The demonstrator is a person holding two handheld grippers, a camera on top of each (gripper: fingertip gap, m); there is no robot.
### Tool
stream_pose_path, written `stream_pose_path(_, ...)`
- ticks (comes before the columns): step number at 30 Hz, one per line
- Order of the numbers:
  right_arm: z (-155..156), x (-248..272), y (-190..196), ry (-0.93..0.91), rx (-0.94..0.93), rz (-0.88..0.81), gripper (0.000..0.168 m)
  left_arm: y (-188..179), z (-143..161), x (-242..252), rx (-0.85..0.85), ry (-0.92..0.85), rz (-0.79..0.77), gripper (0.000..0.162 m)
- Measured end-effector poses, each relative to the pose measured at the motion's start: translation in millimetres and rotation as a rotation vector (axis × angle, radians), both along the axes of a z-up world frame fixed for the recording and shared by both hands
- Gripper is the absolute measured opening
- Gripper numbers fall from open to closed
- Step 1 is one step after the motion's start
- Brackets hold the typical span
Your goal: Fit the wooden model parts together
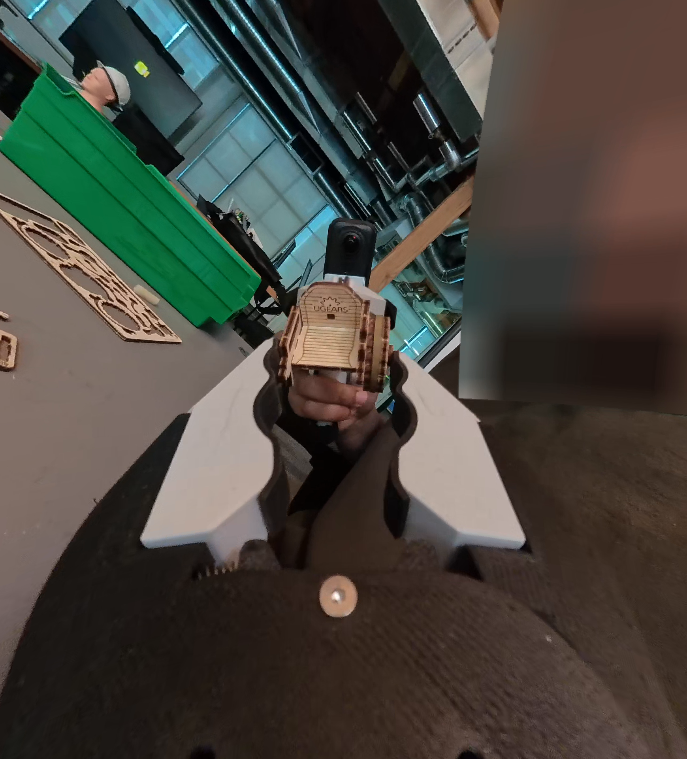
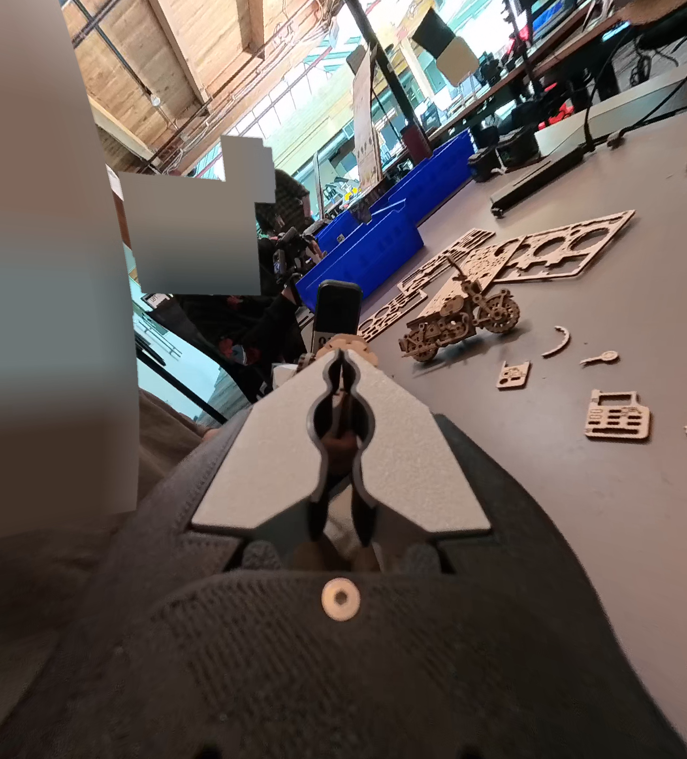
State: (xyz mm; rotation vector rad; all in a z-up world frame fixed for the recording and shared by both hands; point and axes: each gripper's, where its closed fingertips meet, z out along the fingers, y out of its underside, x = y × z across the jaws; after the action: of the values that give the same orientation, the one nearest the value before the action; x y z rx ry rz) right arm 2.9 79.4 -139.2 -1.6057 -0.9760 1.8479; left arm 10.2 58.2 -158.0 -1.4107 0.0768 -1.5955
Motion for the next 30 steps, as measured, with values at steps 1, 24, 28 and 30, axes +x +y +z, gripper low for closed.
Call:
stream_pose_path(1, -0.1, 0.1, -0.3, 0.000, -0.004, 0.003, 0.000, -0.3, 0.0, 0.3, 0.001, 0.001, -0.001, 0.050)
stream_pose_path(24, 3.4, 12.6, 24.5, -0.018, 0.079, -0.096, 0.000, 4.1, 6.5, -10.7, -0.032, -0.119, 0.024, 0.050)
stream_pose_path(28, -38.7, 15.3, 25.5, -0.276, 0.196, -0.042, 0.007, 10.0, 10.4, -35.3, -0.010, -0.082, 0.113, 0.050)
stream_pose_path(30, -64.9, 12.9, 14.3, -0.405, 0.272, 0.003, 0.009, 11.5, 10.6, -45.7, -0.003, -0.055, 0.153, 0.050)
